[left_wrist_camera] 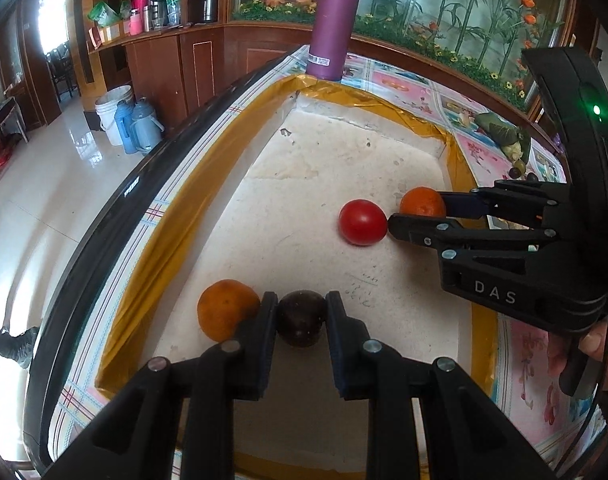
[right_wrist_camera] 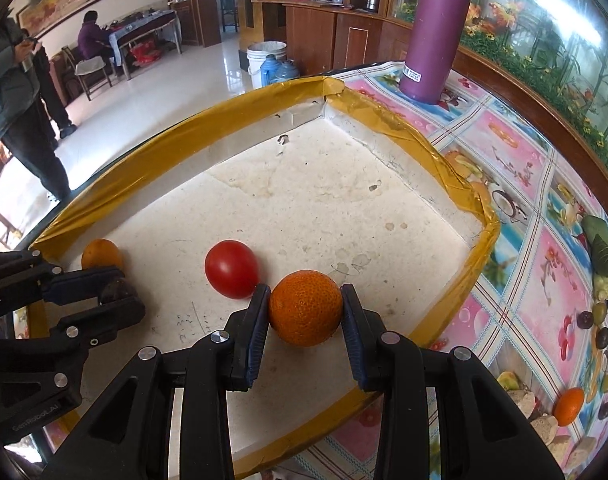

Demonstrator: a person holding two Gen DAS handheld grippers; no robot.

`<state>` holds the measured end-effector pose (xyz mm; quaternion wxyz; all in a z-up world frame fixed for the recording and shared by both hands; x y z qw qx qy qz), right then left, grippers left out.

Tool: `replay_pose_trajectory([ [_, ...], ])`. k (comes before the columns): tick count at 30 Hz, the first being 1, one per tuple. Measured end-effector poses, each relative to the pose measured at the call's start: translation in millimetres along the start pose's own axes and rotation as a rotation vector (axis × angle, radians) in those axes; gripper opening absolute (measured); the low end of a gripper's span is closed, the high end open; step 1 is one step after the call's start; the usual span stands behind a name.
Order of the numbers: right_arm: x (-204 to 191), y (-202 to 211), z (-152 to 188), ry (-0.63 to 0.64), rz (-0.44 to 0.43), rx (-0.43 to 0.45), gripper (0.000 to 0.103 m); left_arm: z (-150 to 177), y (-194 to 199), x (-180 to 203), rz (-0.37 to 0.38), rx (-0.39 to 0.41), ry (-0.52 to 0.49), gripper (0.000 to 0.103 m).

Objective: Organize fruits
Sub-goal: 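Carry both fruits to the tray and open the right gripper to release the orange, then open the left gripper to drop the dark plum into the tray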

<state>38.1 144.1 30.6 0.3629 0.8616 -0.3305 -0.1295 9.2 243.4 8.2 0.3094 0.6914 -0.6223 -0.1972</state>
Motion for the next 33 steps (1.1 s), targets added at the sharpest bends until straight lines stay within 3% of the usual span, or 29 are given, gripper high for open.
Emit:
replay_pose_trajectory([
  [19,3.3,17.2,-0.2,-0.022,0.039,0.027,0.040,9.1,13.0,7.9,-0.039,0.003,-0.044,0.029],
  [25,8.7,38.1,1.7,-0.035,0.056,0.057,0.041,9.7,22.6,17.5,-0.061,0.031,-0.065,0.047],
  [33,24.0,77.2,18.7,-0.074,0.084,0.091,0.045,10.5,38.0,39.2,-0.080,0.067,-0.100,0.059],
])
Point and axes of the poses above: each gripper's, at about its wrist camera, not at the fingertips, and y roughly against the way its jaws point, x to its right, z to its underside, the point moved 1 cm from there along -y, roughly the way its jaws point, and after that the axes turned 13 degrees about x, right-handed, at the moved point
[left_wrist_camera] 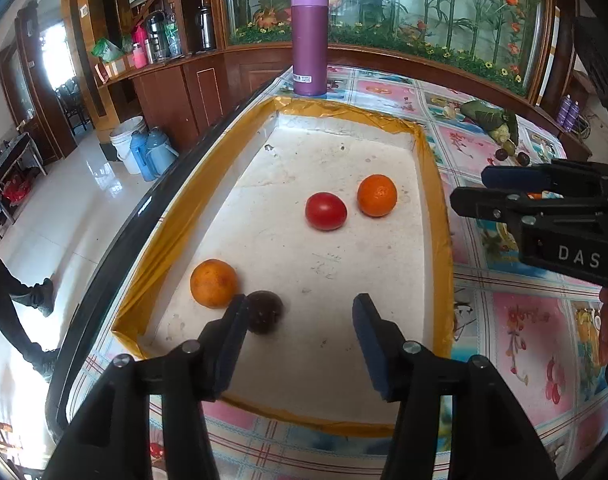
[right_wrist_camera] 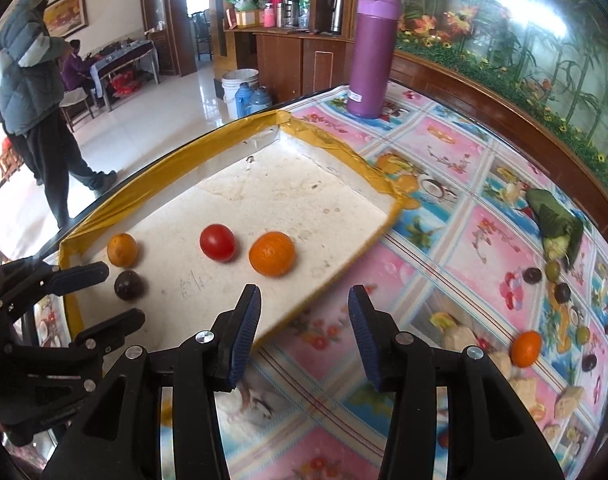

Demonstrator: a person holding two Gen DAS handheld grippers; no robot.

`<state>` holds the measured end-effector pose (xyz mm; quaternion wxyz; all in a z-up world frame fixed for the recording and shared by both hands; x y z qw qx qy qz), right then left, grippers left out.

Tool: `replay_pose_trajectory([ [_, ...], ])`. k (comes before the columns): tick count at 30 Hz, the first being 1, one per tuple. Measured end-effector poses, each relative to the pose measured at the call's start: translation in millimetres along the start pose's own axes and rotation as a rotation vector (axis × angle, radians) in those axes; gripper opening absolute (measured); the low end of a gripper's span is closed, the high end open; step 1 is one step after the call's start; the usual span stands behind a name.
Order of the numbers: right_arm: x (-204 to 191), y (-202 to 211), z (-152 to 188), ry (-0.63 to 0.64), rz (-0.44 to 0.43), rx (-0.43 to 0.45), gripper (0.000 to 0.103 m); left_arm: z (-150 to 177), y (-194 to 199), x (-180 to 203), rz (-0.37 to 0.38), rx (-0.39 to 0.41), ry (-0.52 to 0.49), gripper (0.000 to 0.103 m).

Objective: Organize fruits
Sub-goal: 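Open the left gripper to drop the dark plum into the tray, then move both grippers back over the remaining foods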

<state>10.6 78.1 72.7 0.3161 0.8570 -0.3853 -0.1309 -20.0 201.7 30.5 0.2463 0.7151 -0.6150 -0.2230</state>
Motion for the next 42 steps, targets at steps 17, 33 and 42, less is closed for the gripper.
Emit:
replay_pose_trajectory([
  [17,81.8,100.7,81.0,-0.137,0.151,0.004,0.054,-11.9,23.8,101.7,0.121,0.058,-0.103,0.070],
  [33,187.2,160.7,142.3,-0.302,0.300,-0.004,0.056,-19.7,1.0,194.4,0.187,-0.003,-0.172,0.080],
  [42,209.8,123.0,122.6,-0.287,0.261,0.008,0.056,-17.5,-24.7,221.8,0.245,-0.072,-0.164,0.080],
])
Point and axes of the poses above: each gripper's, at about its wrist camera, not at the fingertips, and y roughly against the way its jaws point, x to its right, z to its underside, the point moved 1 cm from there along -y, roughly the way its jaws point, and after that the axes turned 13 degrees about x, right-handed, at the moved point
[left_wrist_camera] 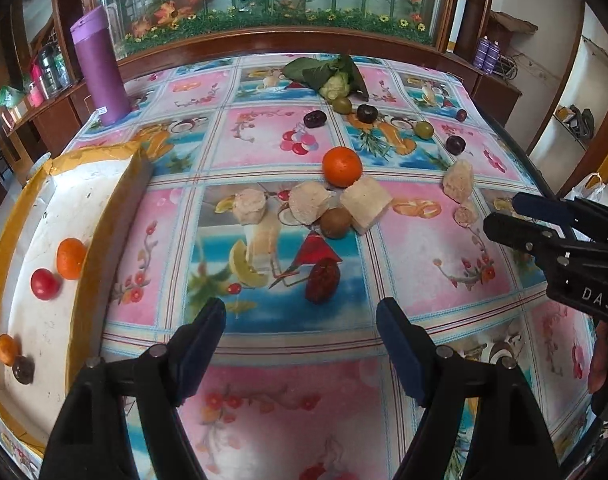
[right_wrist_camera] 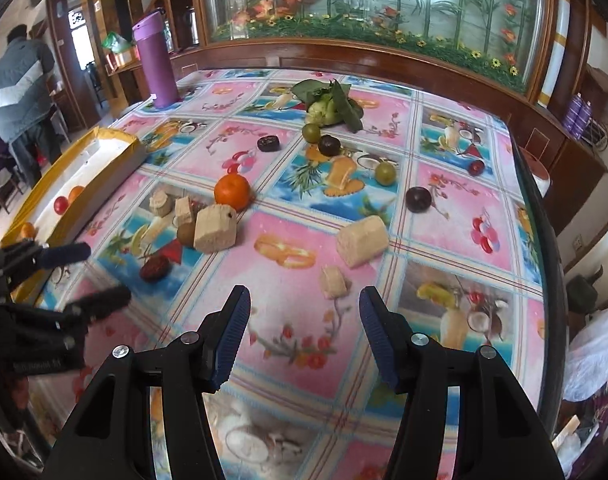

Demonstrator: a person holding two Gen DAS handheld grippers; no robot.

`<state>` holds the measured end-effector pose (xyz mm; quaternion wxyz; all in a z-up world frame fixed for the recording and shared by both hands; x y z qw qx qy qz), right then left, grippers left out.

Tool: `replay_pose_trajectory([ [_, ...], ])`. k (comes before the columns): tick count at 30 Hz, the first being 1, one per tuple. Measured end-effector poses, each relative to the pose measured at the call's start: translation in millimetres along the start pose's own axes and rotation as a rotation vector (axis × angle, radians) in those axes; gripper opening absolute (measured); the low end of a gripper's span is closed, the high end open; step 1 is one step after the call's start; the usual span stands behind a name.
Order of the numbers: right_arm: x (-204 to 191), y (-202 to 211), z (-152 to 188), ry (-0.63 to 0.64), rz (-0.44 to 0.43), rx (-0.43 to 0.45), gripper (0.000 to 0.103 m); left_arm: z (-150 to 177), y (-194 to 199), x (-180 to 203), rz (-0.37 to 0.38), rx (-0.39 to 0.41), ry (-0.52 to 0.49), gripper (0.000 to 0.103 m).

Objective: Organize fruits
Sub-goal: 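Move both grippers back over the remaining foods, then grasp the red date with the left gripper while the right grasps a cream block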

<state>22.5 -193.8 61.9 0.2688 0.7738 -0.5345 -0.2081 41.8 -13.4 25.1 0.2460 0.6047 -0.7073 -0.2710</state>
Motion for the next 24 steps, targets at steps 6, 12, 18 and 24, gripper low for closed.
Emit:
replay_pose_trajectory([
  [6,20.5,-10.8,-3.0,-0.021,0.013,0.004,0.056,-5.4,-20.4,6.7,0.023,-0.014,-0.003,0.072],
  [12,44.1,-34.6,-8.7,-0.035,0.025,-0.022,0.057,-6.8,-28.7,6.0,0.022,-0.024,0.014,0.072],
  [18,37.8,-63.9,-11.5,0.038,0.050,-0.036,0.056,-3.5,-33.4,2.3,0.057,-0.033,0.031,0.070],
  [24,44.3,-77.4,-9.7,0.042,0.008,-0.052,0.039,-3.2,-35.0,-0.7,0.068,-0.008,0.037,0.040],
])
Point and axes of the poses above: each gripper's, at about its wrist camera, not at the fingertips, and y roughly against the way its jaws point, x to its right, z to its underside, the point moved 1 cm from there along -y, roughly the way its jaws point, and after that the axes turned 13 degrees about x, right-handed, at the moved point
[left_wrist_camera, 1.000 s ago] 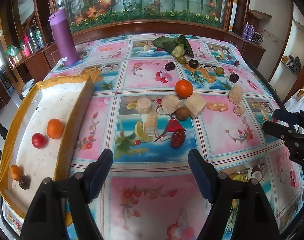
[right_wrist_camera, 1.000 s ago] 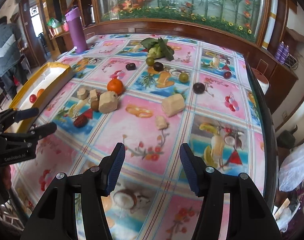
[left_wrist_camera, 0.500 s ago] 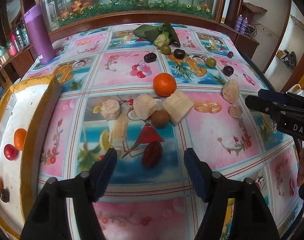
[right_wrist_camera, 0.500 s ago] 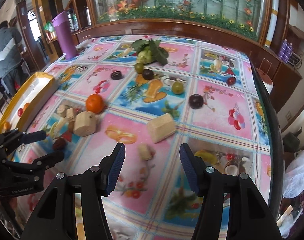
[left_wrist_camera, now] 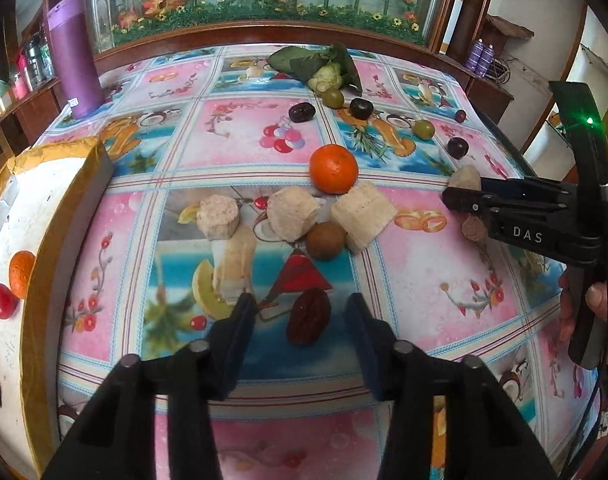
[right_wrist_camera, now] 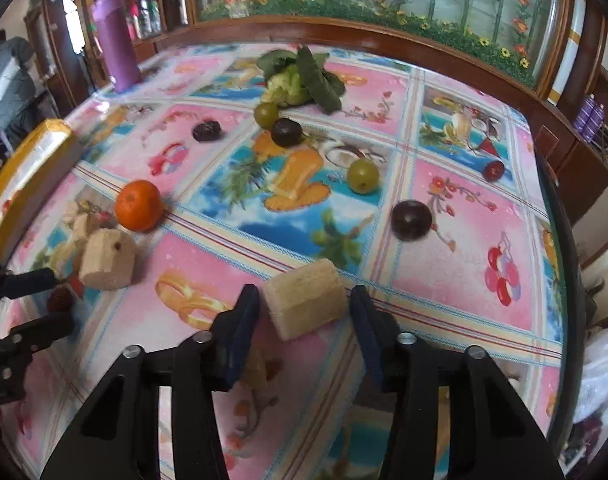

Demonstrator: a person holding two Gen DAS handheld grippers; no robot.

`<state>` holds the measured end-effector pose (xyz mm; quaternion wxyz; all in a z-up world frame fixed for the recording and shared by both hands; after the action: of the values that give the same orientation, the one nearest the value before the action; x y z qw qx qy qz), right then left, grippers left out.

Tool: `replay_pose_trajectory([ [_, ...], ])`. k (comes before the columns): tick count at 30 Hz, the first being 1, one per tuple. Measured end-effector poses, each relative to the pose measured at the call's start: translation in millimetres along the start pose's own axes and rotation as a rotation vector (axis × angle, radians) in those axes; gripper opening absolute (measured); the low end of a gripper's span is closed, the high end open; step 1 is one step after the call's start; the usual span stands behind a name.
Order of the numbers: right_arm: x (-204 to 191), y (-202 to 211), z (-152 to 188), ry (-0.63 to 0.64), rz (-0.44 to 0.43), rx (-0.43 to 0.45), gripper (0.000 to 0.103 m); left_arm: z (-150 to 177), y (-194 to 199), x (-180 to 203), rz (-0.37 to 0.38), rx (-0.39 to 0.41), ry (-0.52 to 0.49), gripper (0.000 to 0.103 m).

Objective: Organize fruits
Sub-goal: 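Grasp the red date with the left gripper while the right grasps a cream block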

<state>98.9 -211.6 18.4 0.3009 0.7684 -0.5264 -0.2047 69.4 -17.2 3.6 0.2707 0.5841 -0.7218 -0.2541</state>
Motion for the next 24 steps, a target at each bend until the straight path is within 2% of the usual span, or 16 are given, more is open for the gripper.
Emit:
replay_pose_trajectory([
  [1,-1.2,-0.7,0.2,0.012,0.004,-0.002,0.039,-0.6,-0.6,-1.1,0.000,0.003,0.000,0.035],
  [2,-2.5,-0.4,0.3,0.021,0.007,0.002,0.039,-1.0,-0.6,-1.9,0.009,0.004,0.006,0.024],
  [3,-3.5,0.2,0.7,0.023,0.004,0.006,0.039,-1.1,-0.6,-2.8,0.027,0.000,0.018,0.022],
  [9,-1.9,11.2,3.6,-0.003,-0.004,0.016,0.038,5.1,6.1,-0.8,0.059,-0.005,0.022,0.022],
  [15,-0.9,36.2,8.8,-0.034,0.010,0.040,0.038,12.2,25.2,9.1,0.050,0.013,-0.014,0.022],
  [24,-23.0,79.7,27.9,-0.007,0.030,0.063,0.038,17.8,55.3,19.9,0.053,0.053,-0.028,0.022],
])
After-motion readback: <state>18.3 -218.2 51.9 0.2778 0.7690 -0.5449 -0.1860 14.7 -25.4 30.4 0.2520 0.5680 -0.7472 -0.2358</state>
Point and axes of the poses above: each gripper's, at about its wrist camera, not at the fingertips, and y roughly against the way its jaws point, x to its right, z to its underside, the point moved 1 cm from there along -y, roughly the way its jaws point, and after that the axes turned 13 degrees about x, right-handed, at the moved point
